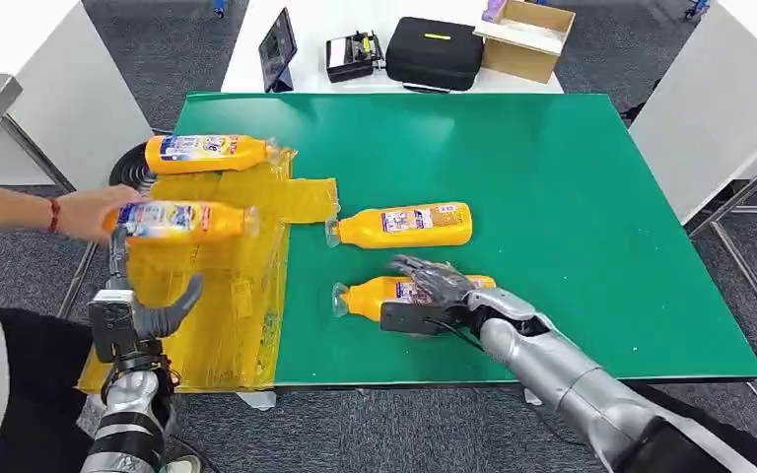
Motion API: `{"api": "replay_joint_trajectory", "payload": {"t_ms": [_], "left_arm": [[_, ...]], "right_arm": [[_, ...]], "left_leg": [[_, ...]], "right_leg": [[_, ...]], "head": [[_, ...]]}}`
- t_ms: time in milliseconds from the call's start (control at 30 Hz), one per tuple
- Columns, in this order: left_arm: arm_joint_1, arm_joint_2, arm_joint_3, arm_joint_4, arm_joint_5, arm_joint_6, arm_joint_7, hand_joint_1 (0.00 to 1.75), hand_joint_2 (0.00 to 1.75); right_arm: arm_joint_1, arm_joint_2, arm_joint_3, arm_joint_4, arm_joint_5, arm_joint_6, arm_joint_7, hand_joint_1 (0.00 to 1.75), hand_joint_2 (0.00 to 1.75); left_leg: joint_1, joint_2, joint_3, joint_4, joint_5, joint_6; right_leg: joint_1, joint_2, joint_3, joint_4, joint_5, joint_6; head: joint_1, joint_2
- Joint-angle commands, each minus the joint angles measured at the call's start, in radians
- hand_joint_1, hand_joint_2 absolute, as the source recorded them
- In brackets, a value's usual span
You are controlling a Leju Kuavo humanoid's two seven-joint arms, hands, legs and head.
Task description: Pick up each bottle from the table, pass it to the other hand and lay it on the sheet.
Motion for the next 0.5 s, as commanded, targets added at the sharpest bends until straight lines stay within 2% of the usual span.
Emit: {"api": "replay_joint_trajectory", "payload": {"t_ms": [33,500], "left_arm": [[-0.032,0.002,-0.014,0.081,0.004,0.000,0.004,0.00,1.75],[-0.033,-0.001,-0.015,0.087,0.004,-0.007,0.013,0.00,1.75]], "right_arm": [[-0.037,-0.074,0.086,-0.012,-0.008,-0.007,0.031,0.00,1.75],[-0.020,-0.096,0.099,-0.026,0.006,-0.001,0.059,0.00,1.75]], "left_leg": [[0.000,0.001,0.003,0.001,-0.002,0.000],[0.001,0.001,0.005,0.000,-0.003,0.000]], "right_leg": [[0.001,-0.001,0.004,0.000,-0.002,-0.003],[0.002,-0.001,0.006,-0.001,-0.002,-0.004]], "head": [[0.000,0.000],[0.000,0.000]]}}
